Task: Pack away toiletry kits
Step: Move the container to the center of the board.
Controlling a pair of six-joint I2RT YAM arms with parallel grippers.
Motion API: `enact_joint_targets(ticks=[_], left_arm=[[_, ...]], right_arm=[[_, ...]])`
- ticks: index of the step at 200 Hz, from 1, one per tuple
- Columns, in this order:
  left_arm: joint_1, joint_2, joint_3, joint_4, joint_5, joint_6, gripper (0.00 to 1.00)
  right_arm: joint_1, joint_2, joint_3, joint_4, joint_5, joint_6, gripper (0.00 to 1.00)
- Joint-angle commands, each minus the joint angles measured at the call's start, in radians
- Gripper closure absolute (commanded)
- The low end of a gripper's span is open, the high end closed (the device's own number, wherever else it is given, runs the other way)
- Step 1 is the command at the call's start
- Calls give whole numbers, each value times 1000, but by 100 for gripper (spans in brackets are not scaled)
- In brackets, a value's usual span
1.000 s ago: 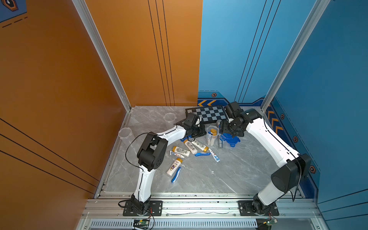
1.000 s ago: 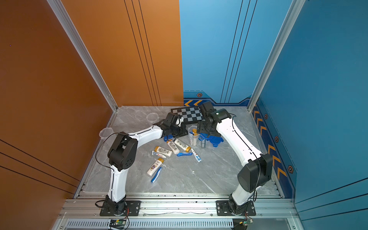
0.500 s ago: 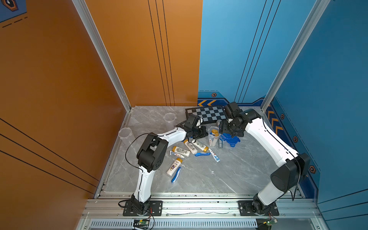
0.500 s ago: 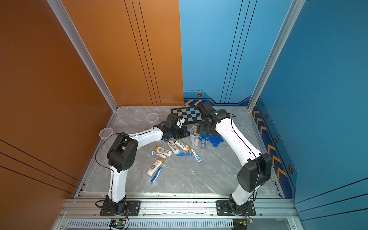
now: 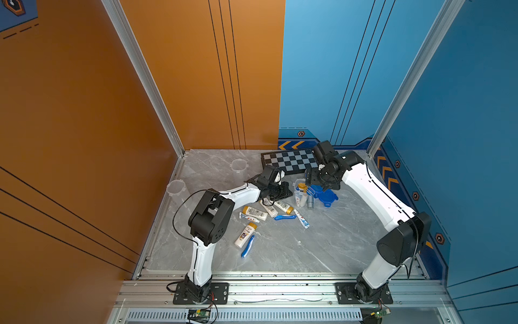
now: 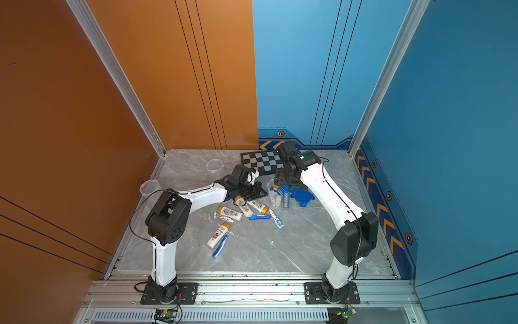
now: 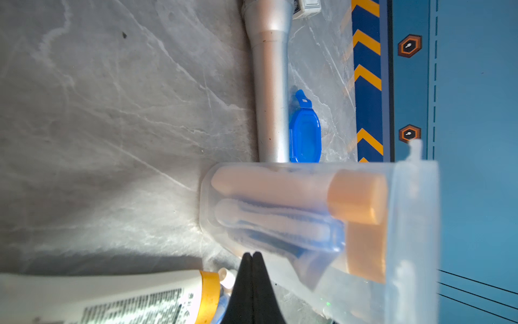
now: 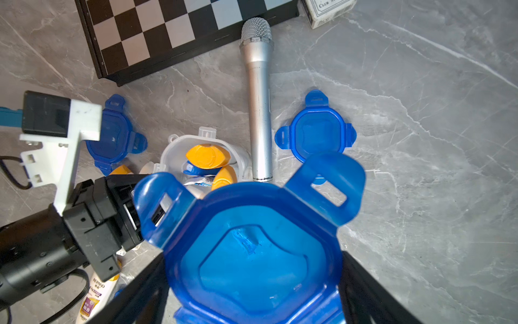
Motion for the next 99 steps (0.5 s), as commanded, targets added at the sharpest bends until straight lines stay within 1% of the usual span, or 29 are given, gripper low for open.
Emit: enact_joint_targets(ticks=[1,32,49,70,73,81,99], left_arm=[[38,-71,-37,12,36,-2,100],[64,-131,-84,-7,42,30,100],[72,-163,-101,-46,28,65,100],[84,-204,-120,-84,15,106,100],[86,-208,-123,-87,13,111,100],[91,-219,-129,-99,10,122,100],[101,-236,-143,-108,12,134,100]], right_arm=[[24,79,99,-57,26,-56,22],[43,228,284,-175,35,-112,22],[46,286,358,-221,25,-128,22],[49,337,436,-272,13,-152,22],[50,366,448,-279,15,-157,22],[52,390,475,-297,16,-169,22],[51,422,506,-315,3,-188,22]])
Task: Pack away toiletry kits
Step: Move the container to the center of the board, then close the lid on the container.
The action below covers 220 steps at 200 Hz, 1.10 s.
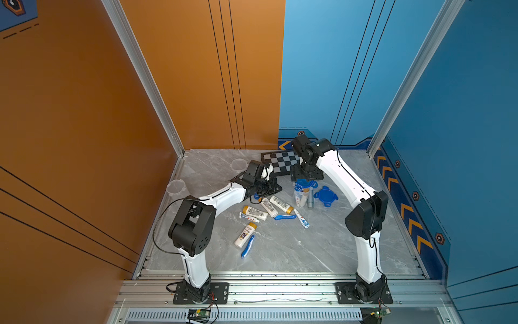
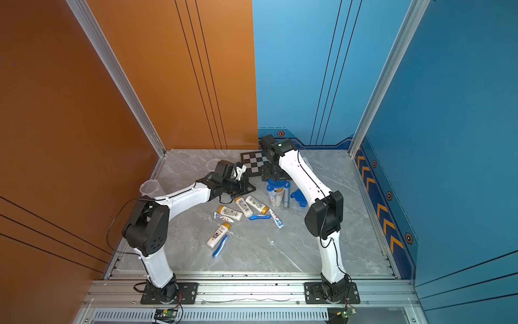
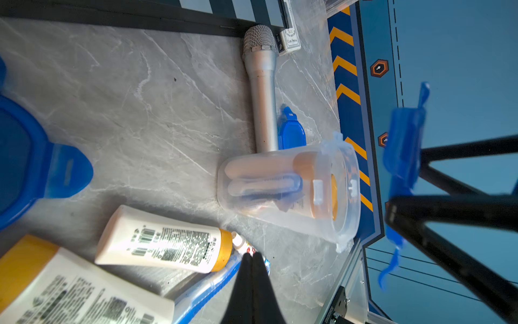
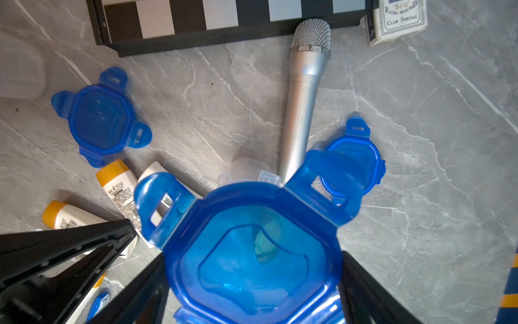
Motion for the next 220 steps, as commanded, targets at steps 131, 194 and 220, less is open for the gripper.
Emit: enact_joint_targets(ticks=[131,194,220], left_arm=[[42,-44,-1,-161,8,132,100],[42,-26,20,-169,8,131,100],[42,-24,26,-172,4,133,100]], right_arm=[[-24,118,73,-143,-60,-182,20],[-32,142,87,-171,-53,-223,18],[-37,149,88,-177,-55,-237,15]])
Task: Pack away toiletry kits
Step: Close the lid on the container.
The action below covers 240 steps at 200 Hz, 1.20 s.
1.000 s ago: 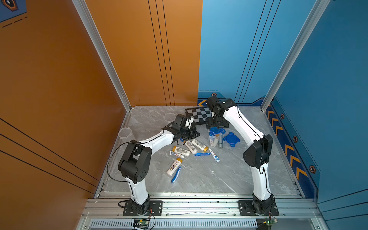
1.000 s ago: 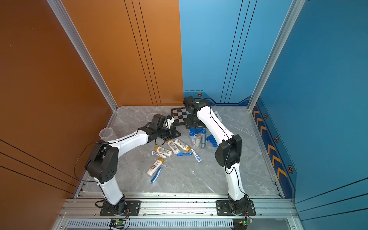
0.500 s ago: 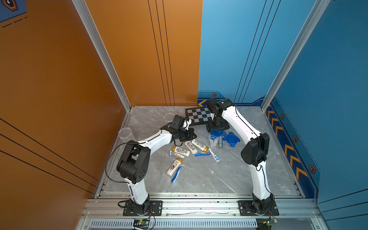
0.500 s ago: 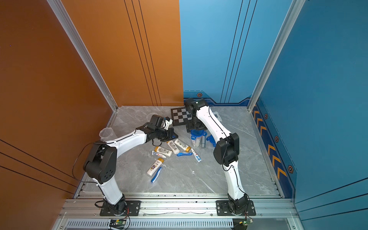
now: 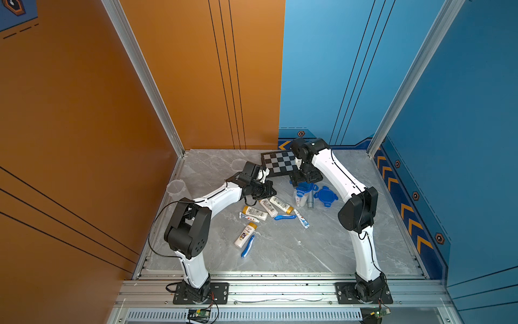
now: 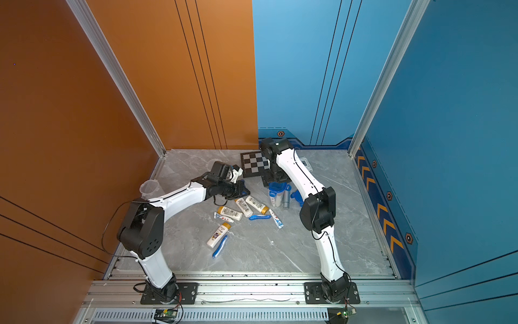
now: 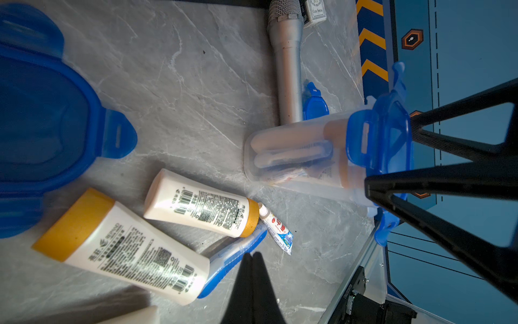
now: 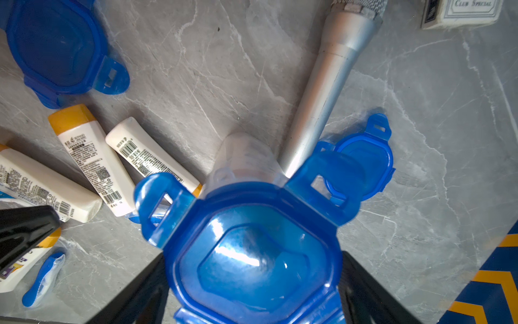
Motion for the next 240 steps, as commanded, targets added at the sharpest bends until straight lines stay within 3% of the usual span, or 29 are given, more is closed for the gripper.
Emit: enact_joint_targets(ticks=[1,113,207,240], left_arm=[[9,3,31,-23,3,25,100],[7,-1,53,-42,-10,29,100],[6,-3,94,-89,-24,48,37],[7,3,147,-166,-46,94,25]], right_arm=[[-11,43,8,-63,8,-35,15],[-14,38,11,-61,-13,-54,5],[-18,14,12,-54,-6,-50,1],[-19,7,15,-53,0,-47,0]])
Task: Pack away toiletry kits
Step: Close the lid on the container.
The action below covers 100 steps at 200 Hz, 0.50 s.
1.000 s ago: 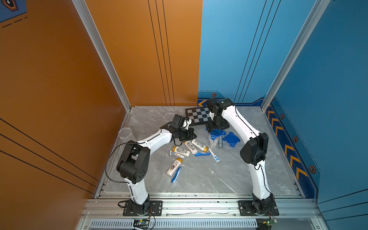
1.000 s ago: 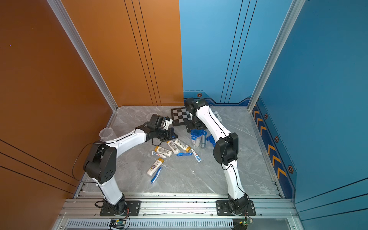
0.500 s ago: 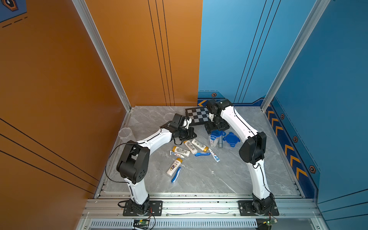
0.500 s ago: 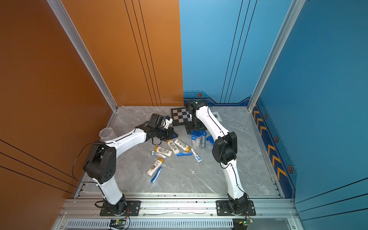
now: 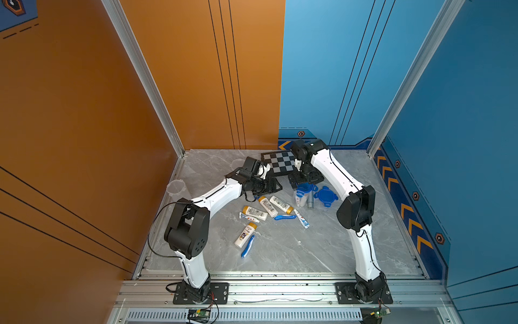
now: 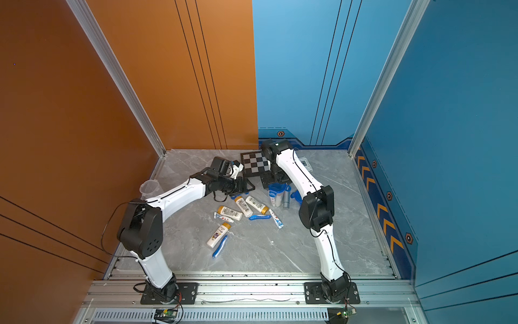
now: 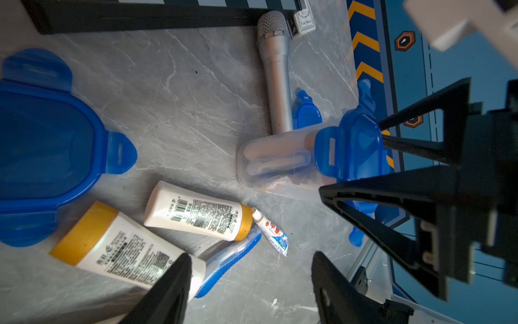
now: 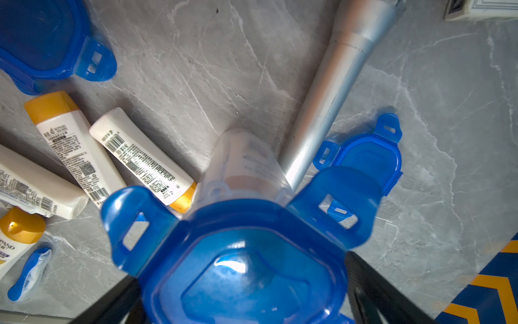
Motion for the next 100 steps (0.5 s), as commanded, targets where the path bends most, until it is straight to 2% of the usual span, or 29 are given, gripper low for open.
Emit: enact_joint_targets(ticks=[1,48,67,70,89,100], left_arm=[[8,2,50,-80,-29,51,25],[10,8,94,-146,-49,81,22],[9,12,112,-164,-51,84,15],[9,14,115,-168,-50,86,10],[8,15,126,-175,-51,82,0],[4,14,129,-176,-54,78,1]], right_arm=[[-7,-24,11,-41,18,-10,0],[-6,-41,11,-42,9,-8,0],[-7,-44,11,-39,11,-10,0],[-9,-44,11,-39,10,-9,0],[-15,-37,14,-37,7,-13,0],[-16,-36,14,-34,-1,-20,0]])
